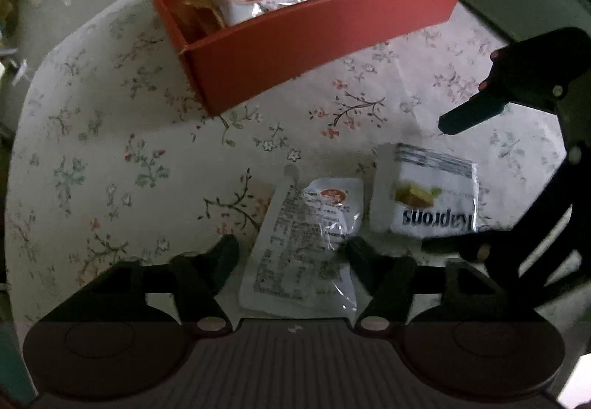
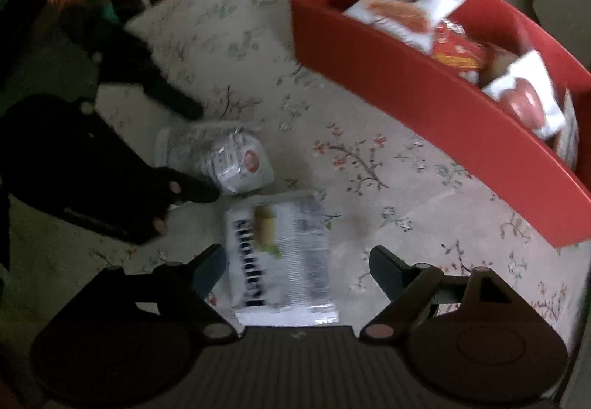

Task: Organize snacks
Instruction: 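Grasp the clear spicy pouch with the left tool while the right tool grasps the Kaprons pack, then carry both packs over the red box and lower them inside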

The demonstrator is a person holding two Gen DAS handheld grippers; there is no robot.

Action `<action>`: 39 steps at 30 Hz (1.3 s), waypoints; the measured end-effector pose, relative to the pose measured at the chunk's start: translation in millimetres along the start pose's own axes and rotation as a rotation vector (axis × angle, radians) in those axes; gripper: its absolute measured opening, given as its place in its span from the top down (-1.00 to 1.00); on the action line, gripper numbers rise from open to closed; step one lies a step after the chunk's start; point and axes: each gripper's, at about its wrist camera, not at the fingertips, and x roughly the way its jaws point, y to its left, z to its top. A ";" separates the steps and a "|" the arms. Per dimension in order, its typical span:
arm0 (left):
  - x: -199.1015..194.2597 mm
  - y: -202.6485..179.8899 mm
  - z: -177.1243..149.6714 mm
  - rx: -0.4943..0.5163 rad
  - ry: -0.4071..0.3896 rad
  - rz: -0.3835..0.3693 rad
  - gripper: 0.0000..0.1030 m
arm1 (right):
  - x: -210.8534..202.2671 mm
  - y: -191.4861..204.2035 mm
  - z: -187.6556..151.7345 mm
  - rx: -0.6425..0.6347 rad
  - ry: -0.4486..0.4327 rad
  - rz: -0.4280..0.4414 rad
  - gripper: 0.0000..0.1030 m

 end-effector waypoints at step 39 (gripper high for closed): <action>-47.2 -14.1 39.9 -0.223 -0.181 0.007 -0.23 | -83.0 -46.4 -16.5 0.292 -0.238 -0.188 -0.24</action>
